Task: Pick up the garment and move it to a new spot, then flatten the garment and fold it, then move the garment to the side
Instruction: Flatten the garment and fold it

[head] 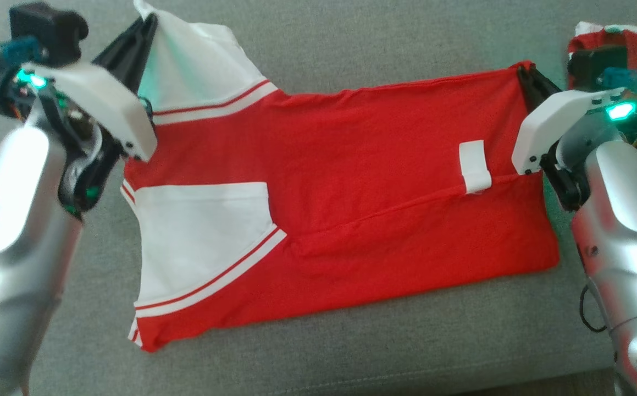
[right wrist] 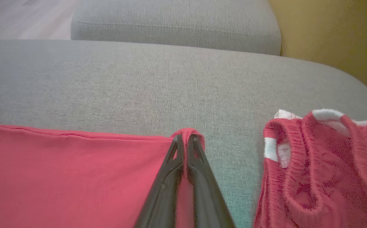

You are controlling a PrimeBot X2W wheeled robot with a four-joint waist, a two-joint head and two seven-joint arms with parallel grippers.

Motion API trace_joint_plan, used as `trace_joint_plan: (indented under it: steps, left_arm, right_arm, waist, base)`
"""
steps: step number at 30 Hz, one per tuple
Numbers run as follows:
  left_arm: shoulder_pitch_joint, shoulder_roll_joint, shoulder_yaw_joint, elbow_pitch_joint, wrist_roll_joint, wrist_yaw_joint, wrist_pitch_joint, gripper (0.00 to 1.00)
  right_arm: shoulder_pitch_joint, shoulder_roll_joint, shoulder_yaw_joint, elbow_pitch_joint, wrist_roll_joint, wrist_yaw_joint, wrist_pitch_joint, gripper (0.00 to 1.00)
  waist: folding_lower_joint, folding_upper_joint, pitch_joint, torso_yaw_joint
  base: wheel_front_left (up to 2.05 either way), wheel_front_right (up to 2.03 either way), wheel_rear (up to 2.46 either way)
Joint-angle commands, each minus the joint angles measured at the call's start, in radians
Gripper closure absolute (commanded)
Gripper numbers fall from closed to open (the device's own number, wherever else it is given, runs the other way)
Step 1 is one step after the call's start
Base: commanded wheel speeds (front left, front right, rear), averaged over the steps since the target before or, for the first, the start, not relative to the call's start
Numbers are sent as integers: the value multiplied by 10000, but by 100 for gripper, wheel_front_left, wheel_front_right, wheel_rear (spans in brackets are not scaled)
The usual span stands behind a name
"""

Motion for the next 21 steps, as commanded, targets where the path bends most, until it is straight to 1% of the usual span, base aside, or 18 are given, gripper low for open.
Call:
trace_joint_plan:
  steps: [1, 5, 8, 11, 12, 17, 20, 21]
  left_arm:
    - [57, 531, 459, -534, -111, -15, -204, 100]
    - [936, 653, 526, -1255, -347, 19, -496, 100]
    - [1799, 765, 584, -1963, -529, 162, -629, 100]
    - [2740, 903, 693, -2722, -694, 427, -765, 100]
    - [2740, 903, 693, -2722, -694, 427, -765, 100]
    - [4370, 1150, 965, -3982, -925, 979, -1053, 100]
    - [5338, 1118, 999, -4600, -1057, 1293, -1236, 100]
    - [5879, 1047, 999, -4849, -1136, 1459, -1385, 100]
  right_arm:
    - [-139, 37, 183, -268, 84, 65, -381, 100]
    - [375, -133, 372, -400, 337, 65, -941, 100]
    - [910, -305, 519, -646, 564, 65, -1195, 100]
    - [1487, -496, 674, -969, 778, 65, -1305, 100]
    - [1487, -496, 674, -969, 778, 65, -1305, 100]
    - [2416, -766, 698, -1690, 993, 65, -1397, 100]
    - [2967, -812, 592, -2160, 1061, 65, -1389, 100]
    - [3309, -835, 502, -2474, 1089, 65, -1367, 100]
  waist:
    - [0, 0, -248, 31]
    - [0, 0, -715, 104]
    - [0, 0, -1083, 157]
    - [0, 0, -1410, 191]
    - [0, 0, -1410, 191]
    - [0, 0, -1817, 240]
    - [0, 0, -1975, 295]
    - [0, 0, -2038, 339]
  base:
    - [0, 0, 0]
    - [0, 0, 0]
    - [0, 0, 0]
    - [0, 0, 0]
    - [0, 0, 0]
    - [0, 0, 0]
    - [0, 0, 0]
    - [0, 0, 0]
